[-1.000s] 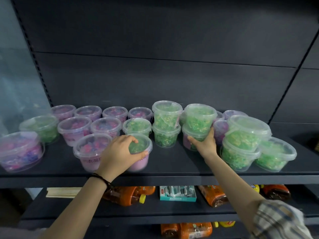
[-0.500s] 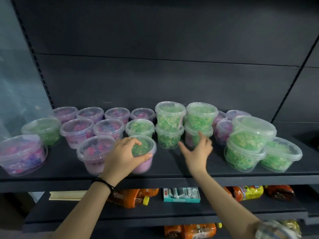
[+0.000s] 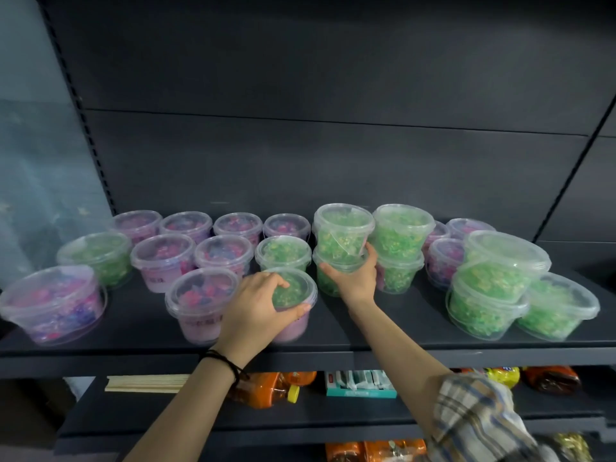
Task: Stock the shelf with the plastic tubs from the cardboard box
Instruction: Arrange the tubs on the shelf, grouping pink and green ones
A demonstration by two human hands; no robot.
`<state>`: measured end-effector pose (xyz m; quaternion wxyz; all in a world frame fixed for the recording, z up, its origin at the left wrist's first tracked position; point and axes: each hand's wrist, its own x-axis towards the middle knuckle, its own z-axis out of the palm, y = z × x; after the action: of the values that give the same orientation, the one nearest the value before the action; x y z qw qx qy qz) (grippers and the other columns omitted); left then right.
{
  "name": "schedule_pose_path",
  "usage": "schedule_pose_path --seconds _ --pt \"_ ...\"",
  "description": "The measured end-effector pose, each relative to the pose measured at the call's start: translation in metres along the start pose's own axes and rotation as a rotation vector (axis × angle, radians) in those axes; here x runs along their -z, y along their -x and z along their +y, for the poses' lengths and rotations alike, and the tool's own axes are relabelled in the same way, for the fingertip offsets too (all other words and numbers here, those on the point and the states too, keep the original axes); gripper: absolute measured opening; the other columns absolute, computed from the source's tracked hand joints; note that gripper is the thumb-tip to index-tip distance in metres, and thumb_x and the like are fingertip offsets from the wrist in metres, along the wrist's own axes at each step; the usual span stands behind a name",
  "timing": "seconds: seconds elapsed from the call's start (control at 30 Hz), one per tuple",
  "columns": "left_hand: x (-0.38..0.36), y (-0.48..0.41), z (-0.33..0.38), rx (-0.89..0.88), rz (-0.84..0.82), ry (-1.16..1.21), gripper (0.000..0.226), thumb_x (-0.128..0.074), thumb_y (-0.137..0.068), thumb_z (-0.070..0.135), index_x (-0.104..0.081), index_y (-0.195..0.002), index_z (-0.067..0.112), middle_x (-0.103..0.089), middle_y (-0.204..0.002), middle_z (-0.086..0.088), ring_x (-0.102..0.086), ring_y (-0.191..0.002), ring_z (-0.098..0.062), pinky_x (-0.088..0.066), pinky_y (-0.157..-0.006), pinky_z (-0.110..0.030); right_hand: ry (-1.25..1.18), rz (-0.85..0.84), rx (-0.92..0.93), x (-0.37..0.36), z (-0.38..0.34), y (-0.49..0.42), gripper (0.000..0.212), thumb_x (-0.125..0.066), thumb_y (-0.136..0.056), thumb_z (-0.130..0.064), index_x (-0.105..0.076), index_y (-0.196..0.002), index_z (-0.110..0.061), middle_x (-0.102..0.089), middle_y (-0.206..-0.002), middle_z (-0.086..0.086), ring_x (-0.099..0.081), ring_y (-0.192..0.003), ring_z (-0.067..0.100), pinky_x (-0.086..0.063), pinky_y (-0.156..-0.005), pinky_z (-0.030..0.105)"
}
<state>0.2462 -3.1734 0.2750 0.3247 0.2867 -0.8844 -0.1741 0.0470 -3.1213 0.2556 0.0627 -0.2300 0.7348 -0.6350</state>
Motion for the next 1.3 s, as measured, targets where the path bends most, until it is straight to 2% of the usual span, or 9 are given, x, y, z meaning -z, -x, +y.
schedule_pose_path --seconds 0.07,0.23,0.43,0.67,0.83,0.93,1.0,1.13,1.3 --pt "0.000 0.000 0.000 0.003 -0.020 -0.005 0.050 -0.069 -0.073 0.059 -0.060 -0.106 0.023 -0.052 -0.107 0.014 -0.044 -0.107 -0.009 -0.032 -0.080 -0.022 -0.001 -0.012 0.017 0.012 0.000 0.010 0.109 -0.092 -0.054 -0.040 -0.029 -0.142 -0.021 -0.046 -0.130 -0.006 -0.044 -0.125 0.015 -0.037 -0.094 0.024" --pt "0.002 0.001 0.002 -0.001 -0.042 -0.019 0.055 -0.064 -0.073 0.063 -0.060 -0.110 0.023 -0.056 -0.116 0.009 -0.046 -0.111 -0.011 -0.036 -0.080 -0.023 0.019 -0.002 0.010 0.055 0.009 0.041 0.105 -0.089 -0.059 -0.041 -0.027 -0.143 -0.032 -0.049 -0.138 -0.002 -0.049 -0.124 0.020 -0.043 -0.103 0.040" --pt "0.002 0.001 0.003 -0.004 -0.039 -0.053 0.056 -0.065 -0.073 0.064 -0.061 -0.108 0.021 -0.059 -0.114 0.006 -0.051 -0.106 -0.014 -0.040 -0.076 -0.024 0.043 0.030 0.023 0.105 0.015 0.060 0.098 -0.087 -0.063 -0.042 -0.029 -0.141 -0.037 -0.052 -0.134 -0.007 -0.052 -0.121 0.016 -0.046 -0.102 0.043" --pt "0.007 -0.002 0.002 -0.071 -0.106 -0.168 0.058 -0.055 -0.077 0.069 -0.059 -0.113 0.022 -0.061 -0.117 0.004 -0.053 -0.104 -0.015 -0.041 -0.075 -0.025 0.246 0.174 0.056 0.124 0.013 0.068 0.098 -0.083 -0.071 -0.037 -0.027 -0.150 -0.017 -0.020 -0.154 0.011 -0.020 -0.142 0.027 -0.023 -0.116 0.045" --pt "0.028 -0.006 -0.012 -0.143 -0.212 -0.183 0.063 -0.051 -0.079 0.071 -0.056 -0.127 0.030 -0.054 -0.133 0.009 -0.051 -0.118 -0.011 -0.042 -0.091 -0.029 0.310 0.351 0.281 0.113 0.010 0.098 0.069 -0.082 -0.074 -0.016 -0.046 -0.133 -0.010 -0.035 -0.137 0.016 -0.032 -0.127 0.032 -0.026 -0.100 0.029" --pt "0.042 -0.006 -0.027 -0.184 -0.200 -0.192 0.067 -0.049 -0.077 0.074 -0.055 -0.128 0.031 -0.055 -0.132 0.010 -0.051 -0.118 -0.009 -0.041 -0.094 -0.027 0.262 0.256 0.400 0.090 0.009 0.120 0.055 -0.077 -0.079 -0.018 -0.047 -0.126 -0.018 -0.035 -0.128 0.001 -0.039 -0.121 0.019 -0.036 -0.099 0.028" --pt "0.050 -0.007 -0.036 -0.212 -0.227 -0.212 0.067 -0.048 -0.075 0.076 -0.056 -0.126 0.032 -0.057 -0.128 0.011 -0.051 -0.116 -0.007 -0.041 -0.093 -0.027 0.245 0.158 0.438 0.071 0.001 0.124 0.053 -0.075 -0.081 -0.022 -0.047 -0.126 -0.024 -0.038 -0.124 -0.007 -0.044 -0.113 0.006 -0.037 -0.095 0.015" --pt "0.053 -0.009 -0.046 -0.275 -0.266 -0.236 0.066 -0.049 -0.075 0.075 -0.054 -0.125 0.033 -0.060 -0.122 0.012 -0.052 -0.113 -0.007 -0.042 -0.092 -0.028 0.162 -0.240 0.369 0.038 -0.032 0.113 0.051 -0.072 -0.083 -0.038 -0.048 -0.128 -0.035 -0.049 -0.127 -0.013 -0.047 -0.115 -0.002 -0.038 -0.091 0.008" --pt "0.045 -0.020 -0.046 -0.289 -0.250 -0.213 0.070 -0.054 -0.073 0.075 -0.054 -0.128 0.030 -0.062 -0.121 0.009 -0.054 -0.113 -0.012 -0.040 -0.096 -0.032 0.518 -0.384 0.511 0.005 -0.042 0.097 0.046 -0.072 -0.077 -0.050 -0.066 -0.118 -0.029 -0.055 -0.131 -0.009 -0.044 -0.124 0.012 -0.036 -0.105 0.038"
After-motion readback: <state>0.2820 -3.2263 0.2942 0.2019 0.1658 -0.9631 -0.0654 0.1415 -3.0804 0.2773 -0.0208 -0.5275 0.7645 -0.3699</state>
